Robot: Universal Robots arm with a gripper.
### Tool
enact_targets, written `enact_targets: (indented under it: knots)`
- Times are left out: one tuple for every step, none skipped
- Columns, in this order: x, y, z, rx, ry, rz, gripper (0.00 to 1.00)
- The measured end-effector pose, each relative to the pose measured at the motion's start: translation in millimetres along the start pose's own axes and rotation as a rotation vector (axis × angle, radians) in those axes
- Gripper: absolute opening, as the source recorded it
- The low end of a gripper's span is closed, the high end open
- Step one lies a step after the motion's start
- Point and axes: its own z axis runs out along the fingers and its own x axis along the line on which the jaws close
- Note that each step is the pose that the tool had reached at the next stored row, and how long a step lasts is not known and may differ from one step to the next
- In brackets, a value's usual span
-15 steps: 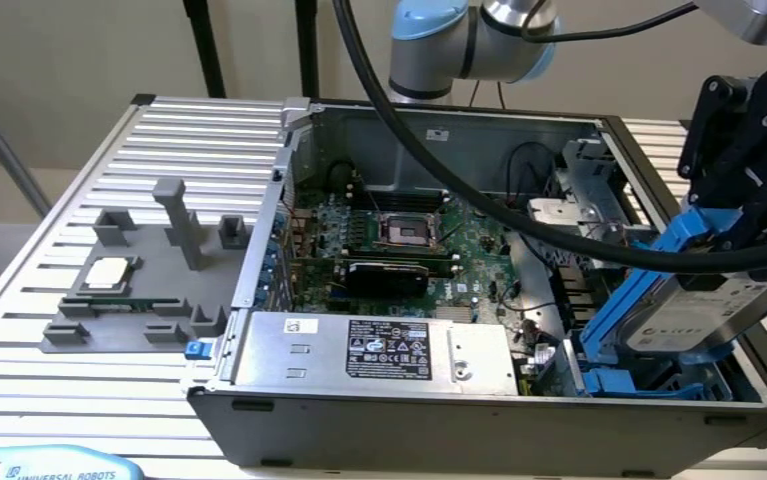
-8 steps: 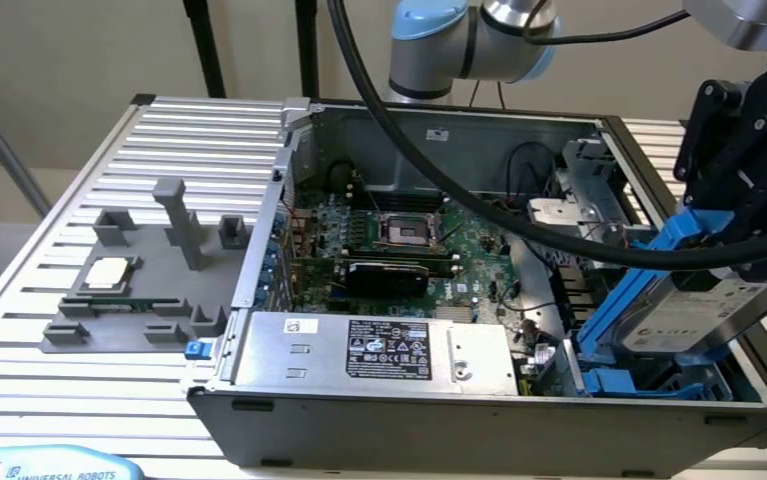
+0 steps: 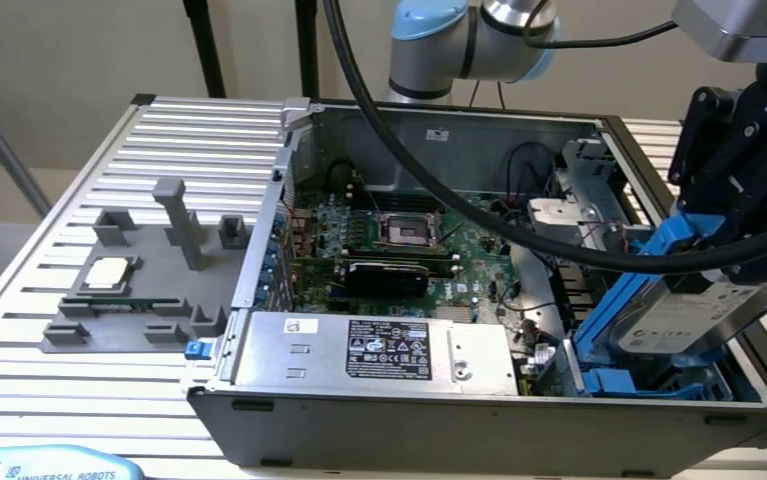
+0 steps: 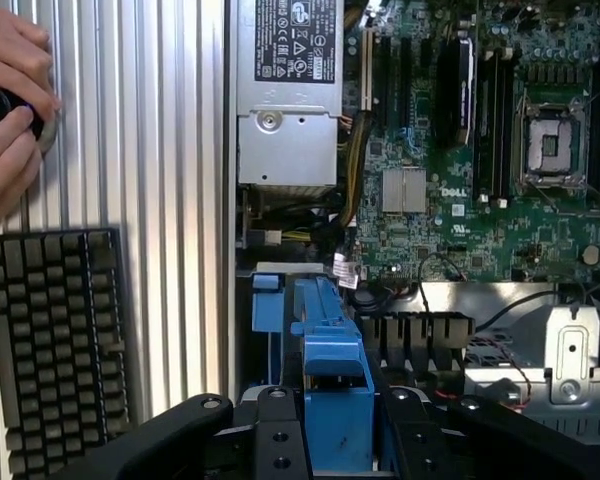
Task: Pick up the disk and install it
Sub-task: 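Insert the disk into the insertion slot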
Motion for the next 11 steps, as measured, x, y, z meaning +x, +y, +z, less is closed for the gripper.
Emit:
enact_targets:
  knots:
    - [-0.1,0.0,0.7,-0.0001,0.0000,0.001,0.33]
    - [-0.2,0.0,1.4,-0.0002,0.0000,0.001,0.33]
    - [-0.2,0.0,2.2,-0.0003,0.0000,0.002,0.33]
    - [-0.3,0.0,2.9,-0.0003,0.0000,0.002,0.33]
    - [-0.3,0.0,3.7,-0.0004,0.0001,0.002,0.33]
    - [-0.3,0.0,4.6,-0.0004,0.0001,0.002,0.33]
    - [-0.3,0.0,5.4,-0.0005,0.0002,0.002,0.33]
    - [-0.2,0.0,6.3,-0.0005,0.0001,0.002,0.33]
    - [-0.1,0.0,7.4,-0.0007,0.0000,0.003,0.33]
    - [-0.1,0.0,8.4,-0.0008,0.0001,0.003,0.33]
    - [0.0,0.0,9.5,-0.0009,0.0002,0.003,0.33]
